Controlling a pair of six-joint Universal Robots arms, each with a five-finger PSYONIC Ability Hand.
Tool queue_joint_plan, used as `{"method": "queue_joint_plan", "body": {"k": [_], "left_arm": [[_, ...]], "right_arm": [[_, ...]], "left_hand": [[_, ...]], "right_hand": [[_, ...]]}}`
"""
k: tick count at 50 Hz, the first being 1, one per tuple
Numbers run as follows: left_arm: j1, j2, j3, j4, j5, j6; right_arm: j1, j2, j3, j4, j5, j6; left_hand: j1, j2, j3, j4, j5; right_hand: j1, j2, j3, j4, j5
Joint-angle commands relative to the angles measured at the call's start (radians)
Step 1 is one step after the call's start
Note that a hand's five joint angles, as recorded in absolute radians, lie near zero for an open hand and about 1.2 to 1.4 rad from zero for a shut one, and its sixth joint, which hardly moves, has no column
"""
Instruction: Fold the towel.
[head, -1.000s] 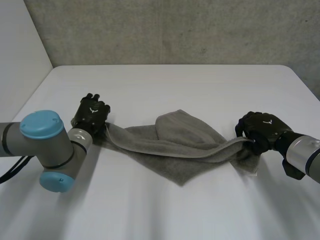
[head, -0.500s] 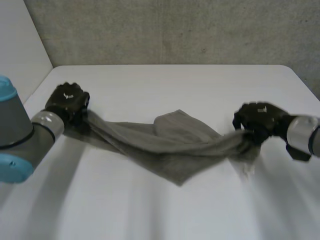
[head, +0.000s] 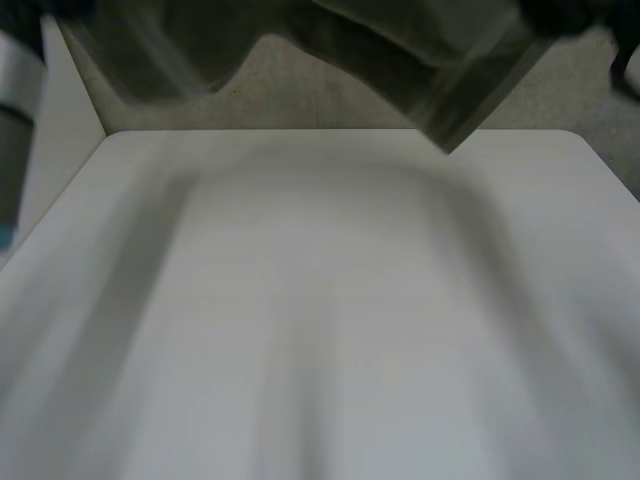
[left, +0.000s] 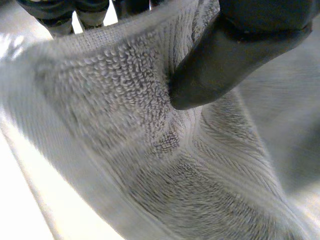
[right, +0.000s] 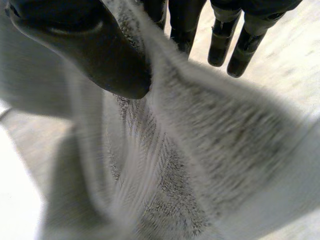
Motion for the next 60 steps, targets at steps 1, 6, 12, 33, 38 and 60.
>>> {"method": "queue_joint_plan", "body": {"k": [1, 6, 12, 33, 38, 60], "left_arm": [[0.067, -0.025, -0.300, -0.022, 0.056, 0.005], [0.086, -0.090, -0.397, -0.022, 0.056, 0.008], [0.121, -0.206, -0.431, -0.036, 0.071, 0.046], [0.109, 0.004, -0.394, -0.236, 0.107, 0.074], [0.110, 0.065, -0.358, -0.313, 0.104, 0.051], [0.130, -0.034, -0.313, -0.361, 0.104, 0.057]], "right_arm": [[-0.047, -0.019, 0.282, 0.021, -0.076, -0.150], [-0.083, -0.019, 0.425, 0.018, -0.093, -0.239], [-0.084, 0.011, 0.551, 0.007, -0.090, -0.268], [-0.143, -0.157, 0.479, 0.196, -0.081, -0.221], [-0.150, -0.211, 0.435, 0.244, -0.083, -0.202], [-0.198, -0.036, 0.437, 0.434, -0.058, -0.472]], "left_hand": [[0.097, 0.059, -0.051, -0.059, 0.042], [0.097, 0.059, -0.051, -0.059, 0.042], [0.097, 0.059, -0.051, -0.059, 0.042], [0.097, 0.059, -0.051, -0.059, 0.042], [0.097, 0.059, -0.051, -0.059, 0.042], [0.097, 0.059, -0.051, -0.059, 0.042]], "right_hand": [[0.069, 0.059, -0.043, -0.076, 0.043], [0.069, 0.059, -0.043, -0.076, 0.043], [0.069, 0.059, -0.043, -0.076, 0.043], [0.069, 0.059, -0.043, -0.076, 0.043], [0.069, 0.059, -0.043, -0.076, 0.043], [0.069, 0.059, -0.043, -0.076, 0.043]]}}
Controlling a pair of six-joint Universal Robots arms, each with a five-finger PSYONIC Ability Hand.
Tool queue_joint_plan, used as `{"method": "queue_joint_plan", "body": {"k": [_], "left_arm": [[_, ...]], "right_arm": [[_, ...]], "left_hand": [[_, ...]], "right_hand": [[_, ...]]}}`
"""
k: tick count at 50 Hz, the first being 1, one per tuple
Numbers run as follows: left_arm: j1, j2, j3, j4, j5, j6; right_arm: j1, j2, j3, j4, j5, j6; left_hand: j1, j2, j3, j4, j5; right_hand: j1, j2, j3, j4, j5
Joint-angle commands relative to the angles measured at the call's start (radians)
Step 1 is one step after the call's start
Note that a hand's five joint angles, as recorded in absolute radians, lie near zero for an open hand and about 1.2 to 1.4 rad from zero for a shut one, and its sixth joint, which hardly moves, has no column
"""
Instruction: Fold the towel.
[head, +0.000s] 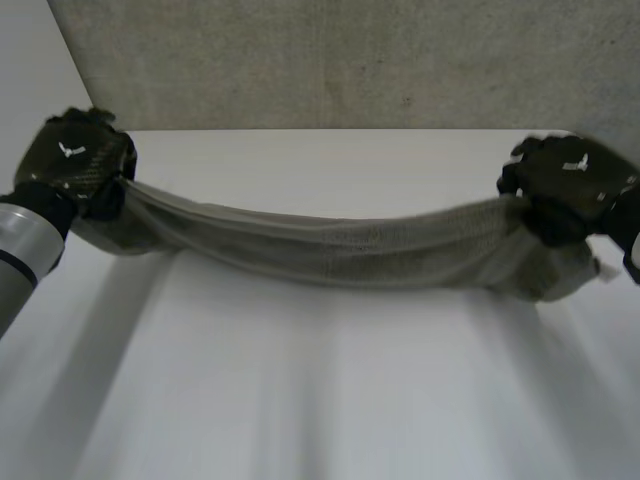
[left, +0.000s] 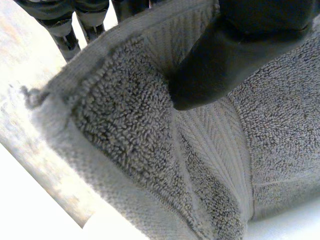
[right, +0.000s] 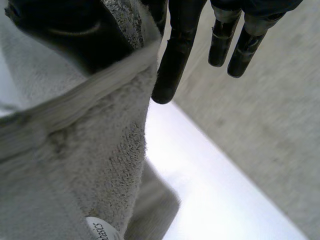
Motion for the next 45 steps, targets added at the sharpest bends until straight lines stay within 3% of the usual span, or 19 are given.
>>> {"method": "queue_joint_plan", "body": {"k": [1, 10, 12, 21, 29, 36, 45], "left_arm": [[0.005, -0.082, -0.004, -0.010, 0.000, 0.006], [0.008, -0.108, -0.010, -0.028, 0.005, 0.006], [0.003, -0.108, -0.016, -0.033, 0.005, 0.004], [-0.005, -0.099, -0.032, -0.036, 0.006, 0.003], [0.014, -0.031, -0.048, -0.102, 0.006, 0.003], [0.044, 0.081, -0.064, -0.167, 0.017, 0.003], [0.051, 0.076, -0.021, -0.186, 0.022, 0.003]], "right_arm": [[-0.067, 0.079, 0.043, 0.070, 0.019, -0.183], [-0.110, 0.136, 0.076, 0.068, 0.008, -0.188], [-0.118, 0.150, 0.096, 0.067, -0.001, -0.188], [-0.128, 0.165, 0.112, 0.071, -0.004, -0.188], [-0.180, 0.046, 0.107, 0.125, -0.007, -0.168], [-0.246, -0.097, 0.028, 0.273, -0.145, -0.170], [-0.242, -0.036, -0.097, 0.286, -0.183, -0.171]], "left_hand": [[0.097, 0.059, -0.051, -0.059, 0.042], [0.097, 0.059, -0.051, -0.059, 0.042], [0.097, 0.059, -0.051, -0.059, 0.042], [0.097, 0.059, -0.051, -0.059, 0.042], [0.097, 0.059, -0.051, -0.059, 0.042], [0.097, 0.059, -0.051, -0.059, 0.042], [0.097, 0.059, -0.051, -0.059, 0.042]], "right_hand": [[0.069, 0.059, -0.043, -0.076, 0.043], [-0.024, -0.034, -0.043, -0.076, -0.050], [0.068, 0.058, -0.043, -0.076, 0.042], [0.069, 0.059, -0.043, -0.076, 0.043], [0.069, 0.059, -0.043, -0.076, 0.043], [0.069, 0.059, -0.043, -0.076, 0.043], [0.069, 0.059, -0.043, -0.076, 0.043]]}}
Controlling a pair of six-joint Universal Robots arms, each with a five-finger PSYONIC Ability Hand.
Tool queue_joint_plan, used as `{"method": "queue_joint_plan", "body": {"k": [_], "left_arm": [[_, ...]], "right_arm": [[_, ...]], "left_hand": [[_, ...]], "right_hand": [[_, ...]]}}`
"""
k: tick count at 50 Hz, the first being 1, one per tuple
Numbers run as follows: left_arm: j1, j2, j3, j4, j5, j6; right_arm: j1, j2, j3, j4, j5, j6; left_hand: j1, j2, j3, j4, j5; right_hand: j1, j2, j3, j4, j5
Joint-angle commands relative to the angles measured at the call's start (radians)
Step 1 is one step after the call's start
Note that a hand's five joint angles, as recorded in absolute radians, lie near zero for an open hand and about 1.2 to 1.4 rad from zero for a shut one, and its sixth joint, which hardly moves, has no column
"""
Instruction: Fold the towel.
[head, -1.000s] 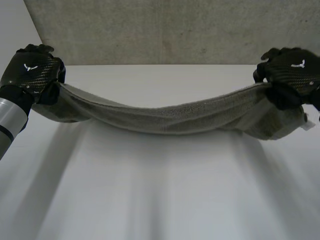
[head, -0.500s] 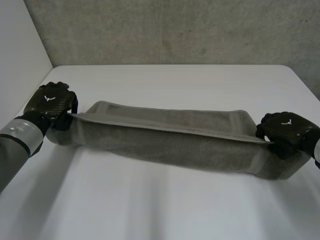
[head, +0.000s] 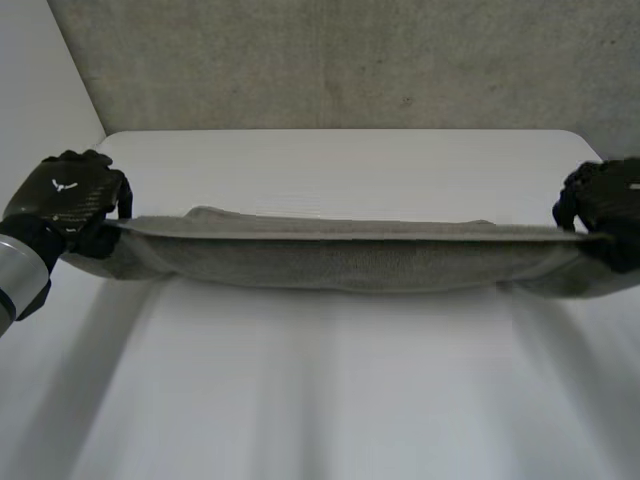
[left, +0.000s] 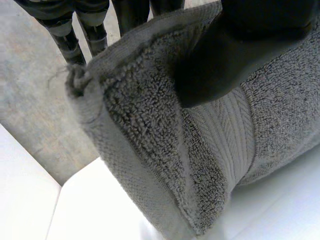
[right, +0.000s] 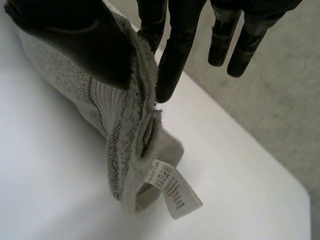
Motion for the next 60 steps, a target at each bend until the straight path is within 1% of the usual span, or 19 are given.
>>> {"method": "queue_joint_plan", "body": {"k": [1, 8, 10, 16, 18, 24, 29, 35, 41, 42, 43, 44, 45, 47, 48, 49, 50, 51, 60], "left_arm": [[-0.001, -0.026, 0.044, -0.001, 0.002, 0.001], [-0.026, -0.215, 0.153, 0.002, -0.008, 0.004], [-0.037, -0.336, 0.240, 0.002, -0.014, 0.003], [-0.083, -0.505, 0.391, -0.007, -0.021, 0.003], [-0.101, -0.598, 0.487, -0.007, -0.048, 0.009], [-0.116, -0.726, 0.632, 0.007, -0.086, 0.067], [-0.132, -0.799, 0.698, 0.027, -0.093, 0.124], [-0.136, -0.847, 0.722, 0.060, -0.117, 0.193], [-0.140, -0.855, 0.721, 0.113, -0.131, 0.196], [-0.141, -0.856, 0.715, 0.126, -0.133, 0.196], [-0.141, -0.853, 0.712, 0.139, -0.134, 0.195], [-0.141, -0.853, 0.712, 0.139, -0.134, 0.195], [-0.143, -0.850, 0.709, 0.142, -0.140, 0.193], [-0.143, -0.847, 0.709, 0.143, -0.152, 0.193], [-0.143, -0.838, 0.709, 0.145, -0.169, 0.187], [-0.146, -0.829, 0.706, 0.145, -0.189, 0.185], [-0.146, -0.829, 0.706, 0.145, -0.189, 0.185], [-0.153, -0.814, 0.700, 0.145, -0.209, 0.187], [-0.152, -0.643, 0.523, 0.146, -0.223, 0.182]], "right_arm": [[0.020, 0.121, -0.125, 0.005, -0.022, -0.006], [0.107, 0.343, -0.272, 0.002, 0.048, -0.015], [0.136, 0.454, -0.343, -0.004, 0.088, -0.039], [0.158, 0.590, -0.423, -0.020, 0.110, -0.070], [0.179, 0.654, -0.461, -0.065, 0.113, -0.066], [0.210, 0.714, -0.493, -0.205, 0.122, -0.032], [0.231, 0.769, -0.507, -0.395, 0.156, 0.055], [0.248, 0.824, -0.539, -0.461, 0.176, 0.065], [0.268, 0.898, -0.591, -0.469, 0.212, 0.065], [0.271, 0.907, -0.596, -0.469, 0.220, 0.065], [0.274, 0.910, -0.602, -0.471, 0.229, 0.065], [0.274, 0.910, -0.602, -0.471, 0.229, 0.065], [0.277, 0.910, -0.605, -0.477, 0.243, 0.065], [0.279, 0.903, -0.605, -0.492, 0.257, 0.071], [0.283, 0.889, -0.601, -0.513, 0.269, 0.080], [0.284, 0.889, -0.601, -0.514, 0.269, 0.080], [0.291, 0.860, -0.592, -0.538, 0.278, 0.097], [0.293, 0.829, -0.576, -0.553, 0.279, 0.118], [0.284, 0.599, -0.394, -0.609, 0.283, 0.275]], "left_hand": [[0.097, 0.051, -0.051, -0.059, 0.042], [0.097, 0.051, -0.051, -0.059, 0.042], [0.097, 0.051, -0.051, -0.059, 0.042], [0.097, 0.051, -0.051, -0.059, 0.042], [0.097, 0.051, -0.051, -0.059, 0.042], [0.097, 0.051, -0.051, -0.059, 0.042], [0.097, 0.051, -0.051, -0.059, 0.042], [0.097, 0.051, -0.051, -0.059, 0.042], [0.097, 0.051, -0.051, -0.059, 0.042], [0.097, 0.051, -0.051, -0.059, 0.042], [-0.173, -0.219, -0.051, -0.059, -0.228], [-0.176, -0.222, -0.051, -0.059, -0.231], [-0.510, -0.556, -0.051, -0.059, -0.565], [-0.604, -0.651, -0.051, -0.059, -0.660], [-0.715, -0.761, -0.051, -0.059, -0.770], [-0.960, -1.006, -0.051, -0.059, -1.015], [-0.962, -1.009, -0.051, -0.059, -1.018], [-1.111, -1.157, -0.051, -0.059, -1.166], [-1.109, -1.156, -0.051, -0.059, -1.165]], "right_hand": [[0.068, 0.054, -0.043, -0.076, 0.039], [0.068, 0.054, -0.043, -0.076, 0.039], [0.068, 0.054, -0.043, -0.076, 0.039], [0.068, 0.054, -0.043, -0.076, 0.039], [0.068, 0.054, -0.043, -0.076, 0.039], [0.068, 0.054, -0.043, -0.076, 0.039], [0.068, 0.054, -0.043, -0.076, 0.039], [0.068, 0.054, -0.043, -0.076, 0.039], [0.068, 0.054, -0.043, -0.076, 0.039], [-0.451, -0.466, -0.043, -0.076, -0.480], [-0.945, -0.959, -0.043, -0.076, -0.974], [-0.950, -0.964, -0.043, -0.076, -0.979], [-1.154, -1.168, -0.043, -0.076, -1.183], [-1.154, -1.168, -0.043, -0.076, -1.183], [-1.154, -1.168, -0.043, -0.076, -1.183], [-1.154, -1.168, -0.043, -0.076, -1.183], [-1.154, -1.168, -0.043, -0.076, -1.183], [-1.154, -1.168, -0.043, -0.076, -1.183], [-1.154, -1.168, -0.043, -0.076, -1.183]]}}
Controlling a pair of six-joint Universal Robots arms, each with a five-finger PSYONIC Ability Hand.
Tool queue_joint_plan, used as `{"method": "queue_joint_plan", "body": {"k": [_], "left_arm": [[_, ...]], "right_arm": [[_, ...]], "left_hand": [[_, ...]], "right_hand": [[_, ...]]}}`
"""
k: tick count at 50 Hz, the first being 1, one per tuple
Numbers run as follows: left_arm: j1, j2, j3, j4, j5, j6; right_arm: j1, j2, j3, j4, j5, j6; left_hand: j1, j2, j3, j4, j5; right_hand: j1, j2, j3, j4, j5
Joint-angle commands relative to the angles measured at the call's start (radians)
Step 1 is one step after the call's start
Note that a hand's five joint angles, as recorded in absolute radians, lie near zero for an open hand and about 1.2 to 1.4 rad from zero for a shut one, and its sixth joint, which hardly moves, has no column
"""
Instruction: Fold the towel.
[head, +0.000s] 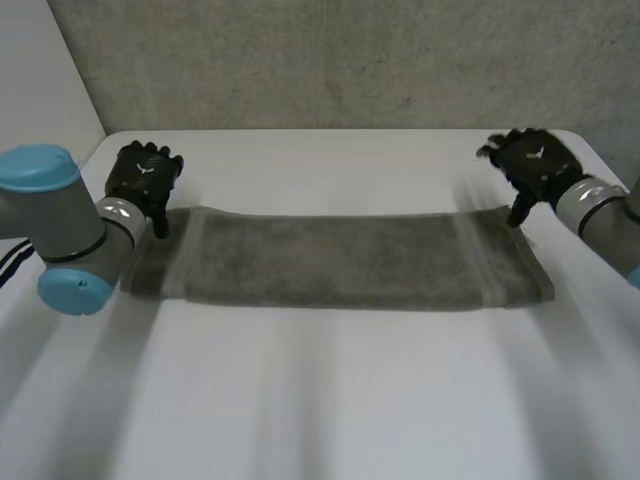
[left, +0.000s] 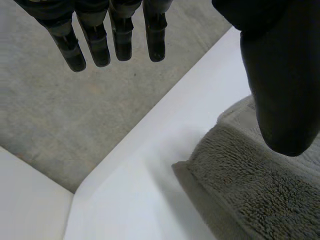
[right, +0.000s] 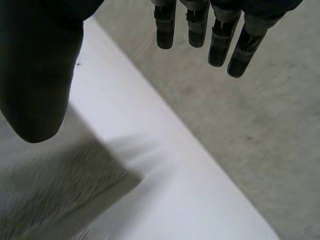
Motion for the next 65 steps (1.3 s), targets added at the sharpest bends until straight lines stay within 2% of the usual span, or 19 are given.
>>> {"method": "queue_joint_plan", "body": {"k": [1, 7, 15, 19, 24, 33, 35, 36, 37, 38, 40, 52, 60, 62, 65], "left_arm": [[0.001, 0.131, -0.138, -0.001, -0.007, -0.003], [0.007, 0.284, -0.328, -0.001, -0.001, -0.006], [0.007, 0.449, -0.557, 0.011, 0.022, -0.075], [0.009, 0.487, -0.624, 0.029, 0.072, -0.138], [0.009, 0.487, -0.643, 0.031, 0.089, -0.175], [0.007, 0.481, -0.643, 0.034, 0.089, -0.178], [0.007, 0.481, -0.643, 0.034, 0.089, -0.180], [0.007, 0.481, -0.643, 0.034, 0.089, -0.180], [0.007, 0.481, -0.643, 0.036, 0.089, -0.180], [0.007, 0.481, -0.646, 0.036, 0.088, -0.180], [0.007, 0.481, -0.647, 0.036, 0.089, -0.180], [0.007, 0.492, -0.661, 0.045, 0.086, -0.181], [0.009, 0.510, -0.669, 0.045, 0.086, -0.181], [0.010, 0.516, -0.669, 0.045, 0.086, -0.181], [0.009, 0.516, -0.670, 0.045, 0.085, -0.183]], "right_arm": [[-0.008, -0.220, 0.186, -0.031, 0.002, 0.113], [-0.010, -0.384, 0.428, -0.025, -0.010, 0.108], [-0.074, -0.420, 0.628, -0.013, -0.035, 0.043], [-0.105, -0.400, 0.657, -0.020, -0.052, -0.034], [-0.163, -0.285, 0.639, -0.019, -0.056, -0.165], [-0.172, -0.184, 0.601, -0.030, -0.061, -0.180], [-0.168, -0.168, 0.595, -0.039, -0.061, -0.173], [-0.168, -0.168, 0.595, -0.039, -0.061, -0.173], [-0.166, -0.167, 0.593, -0.051, -0.061, -0.173], [-0.166, -0.167, 0.593, -0.051, -0.061, -0.173], [-0.163, -0.167, 0.595, -0.092, -0.065, -0.160], [-0.195, -0.248, 0.611, -0.128, -0.067, -0.090], [-0.329, -0.305, 0.599, -0.119, -0.087, -0.102], [-0.437, -0.322, 0.570, -0.108, -0.110, -0.103], [-0.481, -0.333, 0.533, -0.091, -0.121, -0.103]], "left_hand": [[-0.077, -0.068, -0.051, -0.059, -0.043], [-0.083, -0.074, -0.051, -0.059, -0.049], [-0.083, -0.074, -0.051, -0.059, -0.049], [-0.083, -0.074, -0.051, -0.059, -0.049], [-0.083, -0.074, -0.051, -0.059, -0.049], [-0.083, -0.074, -0.051, -0.059, -0.049], [-0.083, -0.074, -0.051, -0.059, -0.049], [-0.083, -0.074, -0.051, -0.059, -0.049], [-0.083, -0.074, -0.051, -0.059, -0.049], [-0.083, -0.074, -0.051, -0.059, -0.049], [-0.083, -0.074, -0.051, -0.059, -0.049], [-0.083, -0.074, -0.051, -0.059, -0.049], [-0.083, -0.074, -0.051, -0.059, -0.049], [-0.083, -0.074, -0.051, -0.059, -0.049], [-0.083, -0.074, -0.051, -0.059, -0.049]], "right_hand": [[-0.075, -0.081, -0.043, -0.076, -0.064], [-0.075, -0.081, -0.043, -0.076, -0.064], [-0.075, -0.081, -0.043, -0.076, -0.064], [-0.075, -0.081, -0.043, -0.076, -0.064], [-0.018, -0.024, -0.043, -0.076, -0.007], [0.190, 0.184, -0.043, -0.076, 0.201], [0.441, 0.435, -0.043, -0.076, 0.452], [0.443, 0.437, -0.043, -0.076, 0.454], [0.675, 0.669, -0.043, -0.076, 0.686], [0.678, 0.672, -0.043, -0.076, 0.689], [1.144, 1.138, -0.043, -0.076, 1.155], [1.146, 1.140, -0.043, -0.076, 1.157], [1.146, 1.140, -0.043, -0.076, 1.157], [1.146, 1.140, -0.043, -0.076, 1.157], [1.146, 1.140, -0.043, -0.076, 1.157]]}}
